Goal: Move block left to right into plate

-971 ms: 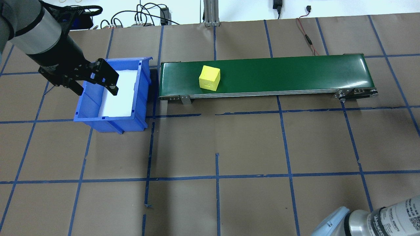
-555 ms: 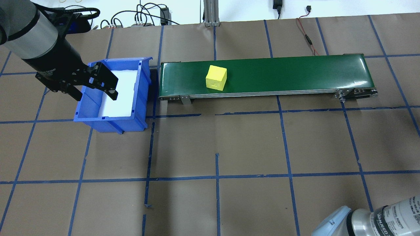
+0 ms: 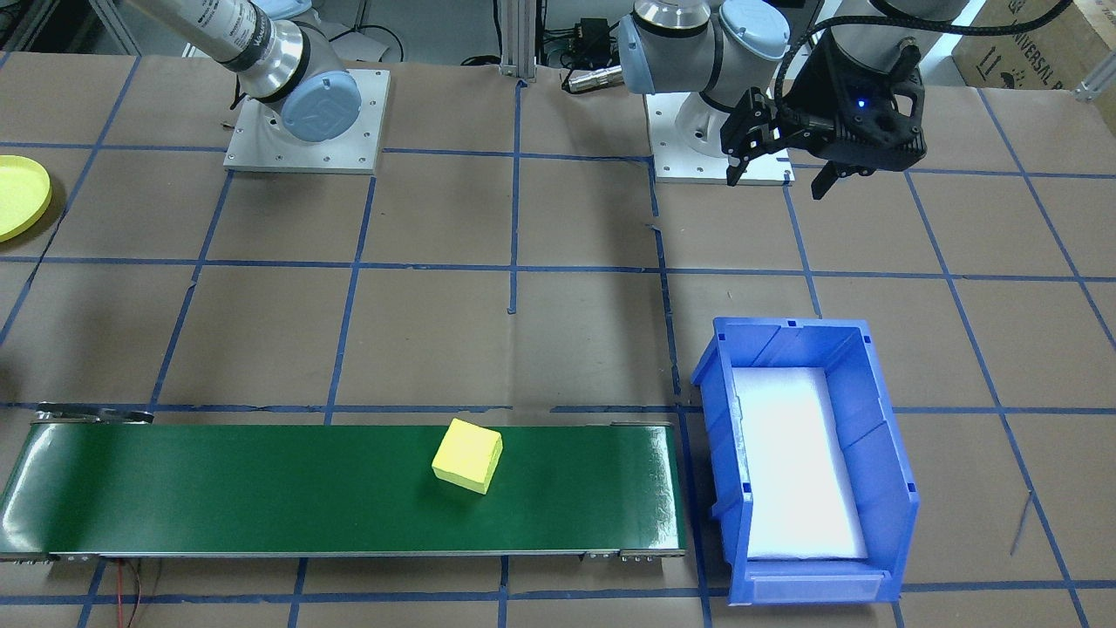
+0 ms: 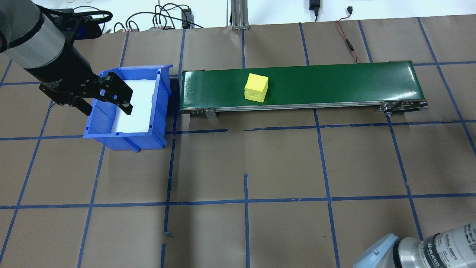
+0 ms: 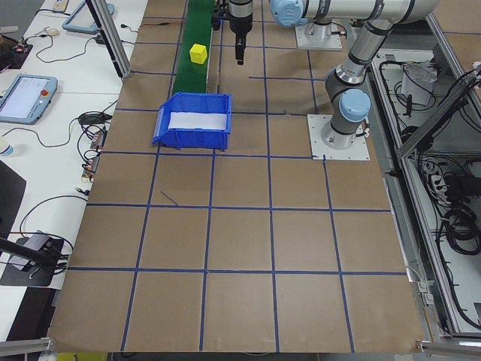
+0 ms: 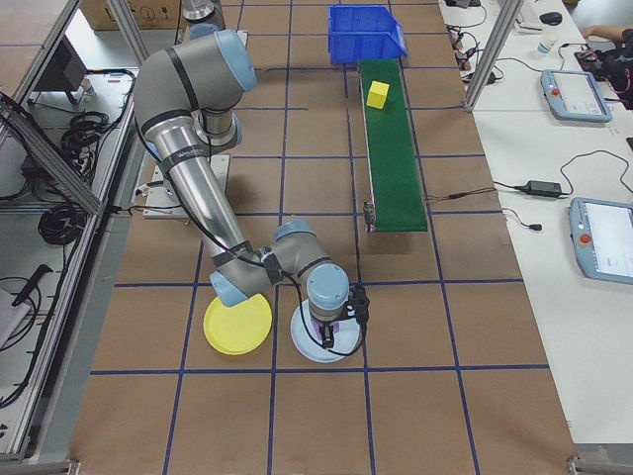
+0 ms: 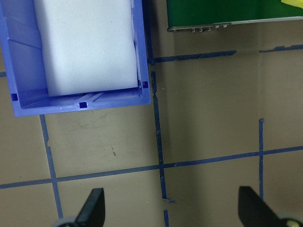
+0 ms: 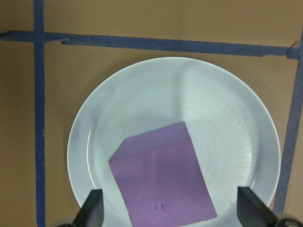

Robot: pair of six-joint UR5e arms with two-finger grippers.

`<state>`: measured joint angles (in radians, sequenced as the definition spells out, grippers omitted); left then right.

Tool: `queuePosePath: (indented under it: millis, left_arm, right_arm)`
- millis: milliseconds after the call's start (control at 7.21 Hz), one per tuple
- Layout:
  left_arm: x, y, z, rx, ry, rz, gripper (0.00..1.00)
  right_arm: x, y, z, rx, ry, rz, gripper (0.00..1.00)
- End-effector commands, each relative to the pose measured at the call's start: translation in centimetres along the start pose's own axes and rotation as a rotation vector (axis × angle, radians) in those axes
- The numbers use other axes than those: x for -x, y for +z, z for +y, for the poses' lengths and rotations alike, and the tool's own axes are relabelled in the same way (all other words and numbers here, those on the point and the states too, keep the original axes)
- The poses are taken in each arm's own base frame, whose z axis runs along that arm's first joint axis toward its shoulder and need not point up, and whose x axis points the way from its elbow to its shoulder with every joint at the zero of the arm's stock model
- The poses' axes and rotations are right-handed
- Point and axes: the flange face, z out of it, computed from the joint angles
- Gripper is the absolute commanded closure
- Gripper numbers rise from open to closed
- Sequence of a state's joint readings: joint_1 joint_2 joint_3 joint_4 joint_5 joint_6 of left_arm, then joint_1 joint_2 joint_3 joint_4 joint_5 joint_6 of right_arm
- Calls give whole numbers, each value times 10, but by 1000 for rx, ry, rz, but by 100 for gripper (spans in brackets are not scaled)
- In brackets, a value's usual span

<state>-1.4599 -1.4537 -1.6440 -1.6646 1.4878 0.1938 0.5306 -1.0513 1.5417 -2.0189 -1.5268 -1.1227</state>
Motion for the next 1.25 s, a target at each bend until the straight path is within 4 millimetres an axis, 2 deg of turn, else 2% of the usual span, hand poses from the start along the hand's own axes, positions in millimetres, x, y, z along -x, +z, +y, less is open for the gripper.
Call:
queuePosePath:
  millis: [0, 139, 277, 416, 555, 693, 832, 971, 1109]
  left_arm:
    - [1, 1, 1, 3, -2, -3, 0]
    - [1, 1, 1, 4, -2, -2, 0]
    - [1, 1, 1, 3, -3, 1, 0]
    - [0, 1, 1, 3, -2, 4, 0]
    - [1, 1, 1, 3, -3, 5, 0]
    - [1, 2, 0, 1, -3, 11, 0]
    - [2, 3, 1, 8, -5, 8, 0]
    - [2, 3, 1, 7, -6, 11, 0]
    - [2, 3, 1, 7, -6, 11, 0]
  right_arm:
    - [35, -51, -12, -17, -28, -1, 0]
    - [74, -67, -43, -39, -39, -20, 0]
    - [90, -57, -52, -3, 47, -74, 0]
    - [126, -57, -78, 20, 84, -101, 0]
    - [188, -75, -126, 7, 126, -67, 0]
    - [232, -76, -154, 12, 214, -74, 0]
    - [275, -73, -179, -35, 222, -156, 0]
    - [306, -56, -201, -52, 266, -257, 0]
    - [336, -43, -225, -101, 216, -267, 0]
